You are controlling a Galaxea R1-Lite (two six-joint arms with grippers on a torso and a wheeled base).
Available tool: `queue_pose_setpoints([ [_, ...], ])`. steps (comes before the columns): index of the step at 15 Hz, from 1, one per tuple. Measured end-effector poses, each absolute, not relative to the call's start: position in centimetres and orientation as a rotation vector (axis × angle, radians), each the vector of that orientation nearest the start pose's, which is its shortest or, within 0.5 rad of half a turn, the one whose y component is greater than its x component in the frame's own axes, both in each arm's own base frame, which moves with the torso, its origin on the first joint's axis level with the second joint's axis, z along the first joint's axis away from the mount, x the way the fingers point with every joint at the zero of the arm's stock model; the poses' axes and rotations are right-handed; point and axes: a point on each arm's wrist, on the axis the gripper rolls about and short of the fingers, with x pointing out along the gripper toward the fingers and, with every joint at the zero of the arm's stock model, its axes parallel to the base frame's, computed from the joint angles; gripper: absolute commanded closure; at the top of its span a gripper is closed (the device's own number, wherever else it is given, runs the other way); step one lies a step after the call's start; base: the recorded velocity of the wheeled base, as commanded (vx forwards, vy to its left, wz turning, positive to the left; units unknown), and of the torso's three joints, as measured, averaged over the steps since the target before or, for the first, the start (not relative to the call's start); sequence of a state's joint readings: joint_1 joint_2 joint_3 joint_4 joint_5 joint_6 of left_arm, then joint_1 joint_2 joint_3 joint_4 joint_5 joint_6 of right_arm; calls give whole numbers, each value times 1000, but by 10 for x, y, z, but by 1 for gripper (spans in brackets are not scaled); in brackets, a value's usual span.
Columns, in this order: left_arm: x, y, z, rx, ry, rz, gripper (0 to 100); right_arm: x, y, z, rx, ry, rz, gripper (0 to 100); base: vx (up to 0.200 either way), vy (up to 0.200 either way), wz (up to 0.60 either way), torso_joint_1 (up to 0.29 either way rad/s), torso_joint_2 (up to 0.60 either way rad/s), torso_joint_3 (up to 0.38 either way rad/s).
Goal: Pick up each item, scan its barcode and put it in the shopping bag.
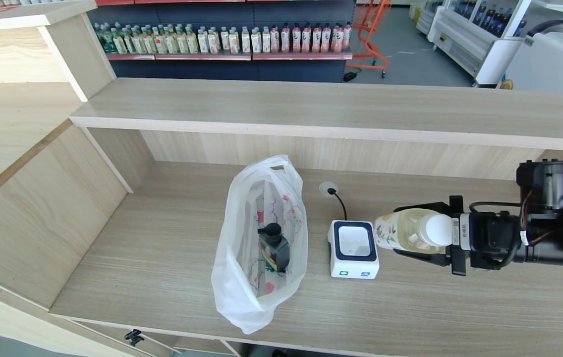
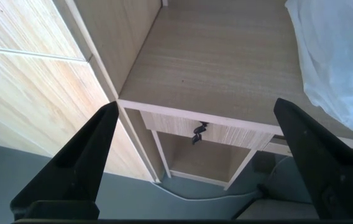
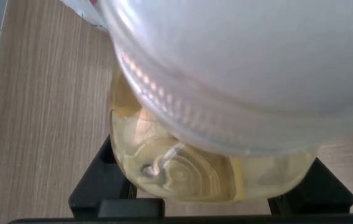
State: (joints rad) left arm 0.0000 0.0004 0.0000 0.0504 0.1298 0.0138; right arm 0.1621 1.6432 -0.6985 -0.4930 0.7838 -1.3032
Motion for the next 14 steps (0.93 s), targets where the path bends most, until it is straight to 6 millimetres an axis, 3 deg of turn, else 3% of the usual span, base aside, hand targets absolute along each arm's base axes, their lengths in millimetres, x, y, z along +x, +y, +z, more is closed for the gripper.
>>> queue_pose_setpoints([
  [8,-23,3,70,17,52,129,0,324,76,131,-1001,-253,1139,100,0,0,0,0,0,0],
  [14,-23,3,70,17,52,130,0,341,88,113,-1008,-298,1150,100,0,0,0,0,0,0],
])
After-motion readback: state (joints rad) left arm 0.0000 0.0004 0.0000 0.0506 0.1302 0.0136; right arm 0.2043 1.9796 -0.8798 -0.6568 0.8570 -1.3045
